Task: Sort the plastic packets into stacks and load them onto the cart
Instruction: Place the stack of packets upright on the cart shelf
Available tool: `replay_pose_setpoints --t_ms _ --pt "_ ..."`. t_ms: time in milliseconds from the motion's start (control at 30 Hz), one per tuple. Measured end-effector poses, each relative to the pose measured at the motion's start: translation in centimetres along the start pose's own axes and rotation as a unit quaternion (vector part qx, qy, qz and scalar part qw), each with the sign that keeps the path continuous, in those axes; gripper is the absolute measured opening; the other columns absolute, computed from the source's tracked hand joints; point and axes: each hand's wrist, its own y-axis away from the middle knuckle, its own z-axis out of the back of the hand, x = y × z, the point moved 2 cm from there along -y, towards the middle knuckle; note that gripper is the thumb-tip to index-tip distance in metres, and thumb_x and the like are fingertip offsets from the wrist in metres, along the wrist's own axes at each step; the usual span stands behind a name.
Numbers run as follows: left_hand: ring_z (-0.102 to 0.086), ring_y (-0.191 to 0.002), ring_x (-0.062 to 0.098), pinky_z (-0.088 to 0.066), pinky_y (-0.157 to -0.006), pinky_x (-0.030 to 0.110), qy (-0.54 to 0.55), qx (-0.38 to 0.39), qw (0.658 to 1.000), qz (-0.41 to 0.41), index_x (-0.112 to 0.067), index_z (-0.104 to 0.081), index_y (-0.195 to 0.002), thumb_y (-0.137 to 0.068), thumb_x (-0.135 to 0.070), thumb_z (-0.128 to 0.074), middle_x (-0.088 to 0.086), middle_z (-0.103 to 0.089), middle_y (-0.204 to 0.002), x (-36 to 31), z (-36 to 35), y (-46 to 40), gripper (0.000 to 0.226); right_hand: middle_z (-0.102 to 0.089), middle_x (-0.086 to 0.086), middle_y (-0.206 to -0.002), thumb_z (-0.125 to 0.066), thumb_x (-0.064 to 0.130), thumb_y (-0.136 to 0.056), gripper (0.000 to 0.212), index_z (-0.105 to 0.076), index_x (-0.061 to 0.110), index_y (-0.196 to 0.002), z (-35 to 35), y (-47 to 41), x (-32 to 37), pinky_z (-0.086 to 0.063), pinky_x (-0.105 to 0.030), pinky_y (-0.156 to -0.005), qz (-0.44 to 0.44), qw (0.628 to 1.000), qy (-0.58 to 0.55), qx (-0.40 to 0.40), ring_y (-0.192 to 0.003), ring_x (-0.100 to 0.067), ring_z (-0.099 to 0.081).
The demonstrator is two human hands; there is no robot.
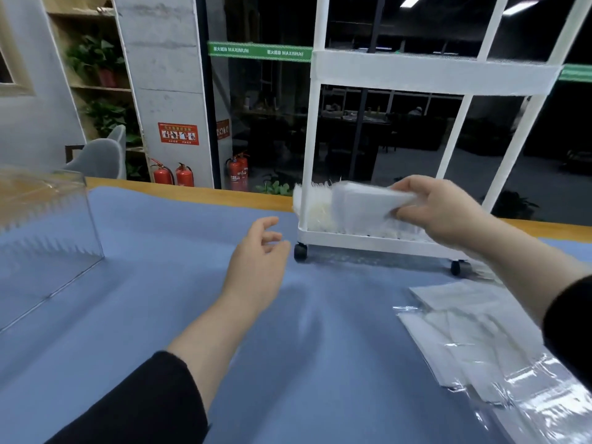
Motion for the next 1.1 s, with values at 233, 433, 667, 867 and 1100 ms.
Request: replay_pose_setpoints --t_ms 233,433,667,867,1100 --pt "-0.046 -0.123 0.008 -0.036 -0.092 0.024 -0.023 0.030 0.999 0.008 -0.029 -0.035 -0.155 -0.102 -0.017 -0.044 -0.007 -0.046 -0.151 -1.1 -1.6 -5.5 0.055 -0.070 -0.011 -0.100 -0.077 0.025 -0.086 0.028 -0.067 0.030 -0.111 -2.3 -4.5 0.1 -0.042 -0.033 -0.062 -0.004 0.998 -0.038 0.057 -0.073 -0.027 -0.055" --pt "-0.036 -0.145 0.008 -0.031 -0.105 0.026 -0.042 0.057 0.997 0.015 -0.029 -0.026 -0.160 -0.102 -0.020 -0.044 -0.007 -0.036 -0.161 1.1 -3.4 -7.4 0.061 -0.068 -0.003 -0.093 -0.078 0.030 -0.084 0.032 -0.066 0.038 -0.112 -4.3 -5.9 -1.1 -0.039 -0.031 -0.059 -0.021 0.996 -0.050 0.078 -0.069 -0.023 -0.051" --pt "-0.042 -0.139 0.001 -0.037 -0.106 0.027 -0.011 0.092 0.996 0.008 -0.037 -0.034 -0.156 -0.101 -0.021 -0.048 -0.023 -0.046 -0.144 2.2 -4.1 -7.3 0.059 -0.056 0.002 -0.071 -0.078 0.021 -0.086 0.022 -0.069 0.033 -0.102 -4.4 -5.8 -2.1 -0.028 -0.022 -0.039 -0.001 0.994 -0.096 0.055 -0.048 -0.018 -0.034" --pt "-0.047 -0.130 -0.005 -0.040 -0.103 0.024 0.006 0.102 0.995 -0.002 -0.042 -0.041 -0.149 -0.100 -0.015 -0.047 -0.040 -0.050 -0.124 2.0 -4.2 -7.2 0.057 -0.069 -0.006 -0.098 -0.077 0.024 -0.086 0.018 -0.068 0.035 -0.097 -4.5 -5.7 -2.6 -0.048 -0.035 -0.054 0.022 0.996 -0.044 0.071 -0.067 -0.025 -0.058" --pt "-0.045 -0.111 -0.026 -0.038 -0.088 0.011 0.019 0.103 0.995 -0.003 -0.046 -0.041 -0.145 -0.099 -0.012 -0.048 -0.048 -0.044 -0.113 1.8 -4.2 -7.1 0.057 -0.063 -0.001 -0.081 -0.074 0.027 -0.089 0.019 -0.064 0.035 -0.103 -5.5 -5.7 -2.0 -0.039 -0.024 -0.041 0.019 0.997 -0.018 0.068 -0.044 -0.012 -0.043"
